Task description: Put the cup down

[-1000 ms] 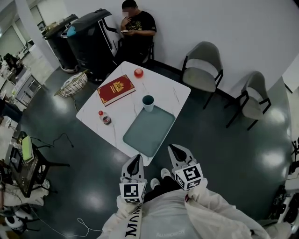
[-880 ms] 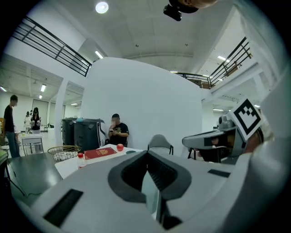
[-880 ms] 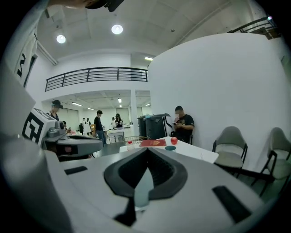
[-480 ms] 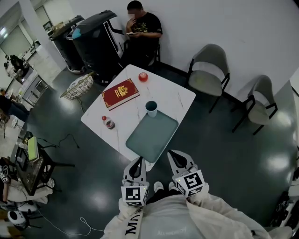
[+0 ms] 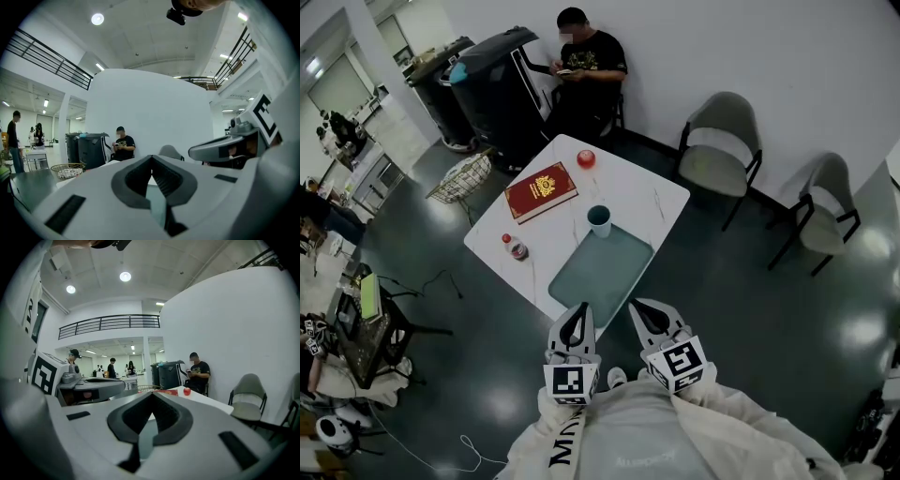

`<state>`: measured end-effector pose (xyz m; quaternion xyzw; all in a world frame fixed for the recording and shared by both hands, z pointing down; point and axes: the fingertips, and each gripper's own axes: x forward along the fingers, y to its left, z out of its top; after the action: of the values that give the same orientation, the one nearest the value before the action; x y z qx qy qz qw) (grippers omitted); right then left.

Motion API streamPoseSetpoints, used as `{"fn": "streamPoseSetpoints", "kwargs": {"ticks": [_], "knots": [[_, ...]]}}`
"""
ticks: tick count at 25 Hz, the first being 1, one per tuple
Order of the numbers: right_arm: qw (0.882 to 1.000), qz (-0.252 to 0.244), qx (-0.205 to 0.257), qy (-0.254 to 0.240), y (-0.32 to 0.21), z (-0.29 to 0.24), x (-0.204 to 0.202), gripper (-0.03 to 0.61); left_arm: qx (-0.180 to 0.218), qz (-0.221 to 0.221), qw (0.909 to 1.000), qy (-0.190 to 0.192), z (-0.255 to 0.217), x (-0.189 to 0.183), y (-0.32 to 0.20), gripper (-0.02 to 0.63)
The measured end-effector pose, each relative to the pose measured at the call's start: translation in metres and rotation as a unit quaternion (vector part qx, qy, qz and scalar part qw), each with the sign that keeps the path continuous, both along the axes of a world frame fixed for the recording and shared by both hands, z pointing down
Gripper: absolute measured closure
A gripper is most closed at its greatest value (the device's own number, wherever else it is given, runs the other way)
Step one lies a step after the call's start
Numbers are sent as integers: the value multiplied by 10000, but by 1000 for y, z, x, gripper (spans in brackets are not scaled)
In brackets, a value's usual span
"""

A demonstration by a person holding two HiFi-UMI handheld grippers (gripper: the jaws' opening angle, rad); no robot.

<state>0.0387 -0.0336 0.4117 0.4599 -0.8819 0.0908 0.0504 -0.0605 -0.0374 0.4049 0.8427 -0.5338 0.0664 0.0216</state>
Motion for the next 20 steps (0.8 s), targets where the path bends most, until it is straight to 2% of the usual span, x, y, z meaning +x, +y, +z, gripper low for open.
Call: {"fn": "streamPoseSetpoints", "kwargs": {"ticks": [20], "knots": [[9995,96,-276,-139,8,9,11,574,-159,52,9999,-26,4,13,11,601]]}}
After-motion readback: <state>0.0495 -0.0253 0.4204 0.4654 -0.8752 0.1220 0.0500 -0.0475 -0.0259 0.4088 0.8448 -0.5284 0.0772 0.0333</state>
